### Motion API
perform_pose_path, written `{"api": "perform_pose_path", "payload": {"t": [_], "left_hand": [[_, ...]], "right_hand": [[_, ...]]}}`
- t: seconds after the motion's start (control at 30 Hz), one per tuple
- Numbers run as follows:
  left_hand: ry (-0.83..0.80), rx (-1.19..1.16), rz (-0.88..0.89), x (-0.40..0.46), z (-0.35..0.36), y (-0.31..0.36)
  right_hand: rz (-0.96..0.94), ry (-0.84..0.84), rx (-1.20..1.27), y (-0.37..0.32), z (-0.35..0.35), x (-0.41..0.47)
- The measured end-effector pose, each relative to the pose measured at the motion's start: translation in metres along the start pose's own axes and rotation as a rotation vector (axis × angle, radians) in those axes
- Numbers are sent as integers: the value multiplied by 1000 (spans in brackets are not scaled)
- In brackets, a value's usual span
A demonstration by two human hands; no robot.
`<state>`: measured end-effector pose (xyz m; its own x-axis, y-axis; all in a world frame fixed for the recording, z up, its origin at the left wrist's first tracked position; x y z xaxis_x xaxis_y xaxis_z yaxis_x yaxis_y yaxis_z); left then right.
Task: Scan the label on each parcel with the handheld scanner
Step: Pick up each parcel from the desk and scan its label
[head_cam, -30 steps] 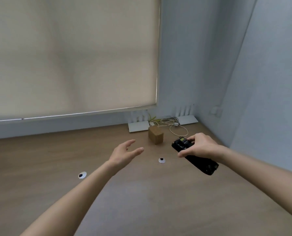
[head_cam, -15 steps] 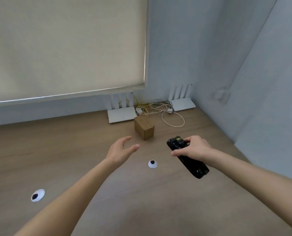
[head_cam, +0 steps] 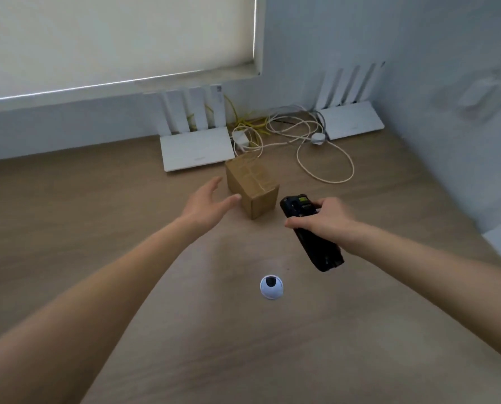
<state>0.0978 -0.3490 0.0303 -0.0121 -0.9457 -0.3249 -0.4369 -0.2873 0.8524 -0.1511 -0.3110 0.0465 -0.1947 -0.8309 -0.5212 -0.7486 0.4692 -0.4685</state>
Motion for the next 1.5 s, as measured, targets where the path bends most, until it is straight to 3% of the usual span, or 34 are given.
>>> {"api": "perform_pose_path", "payload": {"t": [0.3,0.47,0.57,0.77,0.9,1.07,1.37,1.5], "left_hand": [[-28,57,33,123,35,-9],[42,140,50,135,37,-25],[78,58,6,126,33,-33],[169,-294,-155,84,31,-24],[251,-398,-127,41,19,-1],[199,-562,-78,-28,-3,29],[89,-584,80,-179,-46,98],[121,-547,191,-253,-70,125]], "right_hand": [[65,-106,262,-20,34,111],[64,-77,384,-20,45,122],[64,-62,428,-18,46,116],[21,-70,479,-20,33,82],[-51,-53,507,-22,13,40],[-144,-36,484,-22,-20,-29],[-350,72,412,-30,-71,-188],[-464,20,265,-32,-90,-259]]}}
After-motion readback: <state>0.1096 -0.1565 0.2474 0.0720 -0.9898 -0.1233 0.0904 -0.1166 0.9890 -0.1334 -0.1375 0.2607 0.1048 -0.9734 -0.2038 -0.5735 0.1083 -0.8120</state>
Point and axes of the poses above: each hand's wrist, its own x-axis towards the middle knuckle, its own z-axis out of the palm, y = z × x, the point moved 1 cm from there along x, towards the middle knuckle, and after that the axes turned 12 degrees about -x, right-handed, at the moved point
